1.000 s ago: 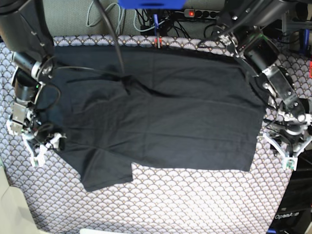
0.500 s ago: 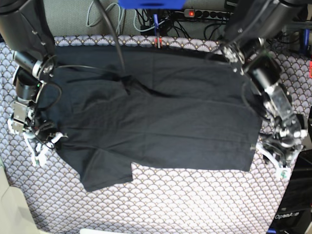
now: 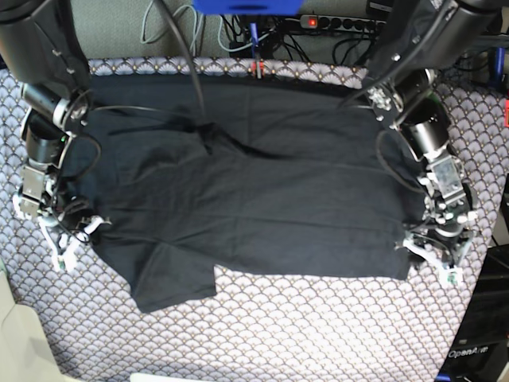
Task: Fold the T-shirt properly
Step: 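Close both grippers on the shirt edge, left gripper near the hem corner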
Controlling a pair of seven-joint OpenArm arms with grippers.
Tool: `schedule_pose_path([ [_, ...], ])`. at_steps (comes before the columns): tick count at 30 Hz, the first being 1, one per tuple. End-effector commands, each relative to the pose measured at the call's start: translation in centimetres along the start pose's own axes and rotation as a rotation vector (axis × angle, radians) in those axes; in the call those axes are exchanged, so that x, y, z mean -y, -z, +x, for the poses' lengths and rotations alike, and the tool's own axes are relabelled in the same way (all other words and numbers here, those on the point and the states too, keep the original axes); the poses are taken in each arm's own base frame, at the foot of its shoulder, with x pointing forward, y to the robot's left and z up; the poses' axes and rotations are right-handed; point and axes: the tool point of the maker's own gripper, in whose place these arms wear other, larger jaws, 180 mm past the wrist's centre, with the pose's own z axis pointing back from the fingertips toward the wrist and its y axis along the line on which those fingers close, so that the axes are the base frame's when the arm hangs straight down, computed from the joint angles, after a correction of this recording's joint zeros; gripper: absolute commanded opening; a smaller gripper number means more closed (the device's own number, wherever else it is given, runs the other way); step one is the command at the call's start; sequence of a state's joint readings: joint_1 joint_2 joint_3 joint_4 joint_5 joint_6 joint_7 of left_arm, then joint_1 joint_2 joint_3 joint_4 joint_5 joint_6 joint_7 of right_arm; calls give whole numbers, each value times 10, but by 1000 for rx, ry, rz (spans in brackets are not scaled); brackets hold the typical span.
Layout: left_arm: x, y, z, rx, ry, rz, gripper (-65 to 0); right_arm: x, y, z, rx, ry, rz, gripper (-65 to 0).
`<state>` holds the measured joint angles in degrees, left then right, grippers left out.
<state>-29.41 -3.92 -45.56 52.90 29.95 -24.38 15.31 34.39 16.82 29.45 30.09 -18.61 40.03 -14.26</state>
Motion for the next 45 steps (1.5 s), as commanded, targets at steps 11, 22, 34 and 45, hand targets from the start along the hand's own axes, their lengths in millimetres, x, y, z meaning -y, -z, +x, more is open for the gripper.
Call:
schedule_pose_path([
  [11, 0, 11, 34, 113, -32, -20, -281, 3, -2, 22, 41, -10, -9, -650],
  [22, -5, 35, 33, 129, -112, 25, -280, 2, -1, 21, 39, -11, -7, -650],
  [34, 19, 42, 1, 87, -137, -10, -282, 3, -2, 10, 23, -10, -9, -650],
  [45, 12, 42, -11, 57, -140, -5, -283, 3, -2, 10, 23, -10, -9, -650],
])
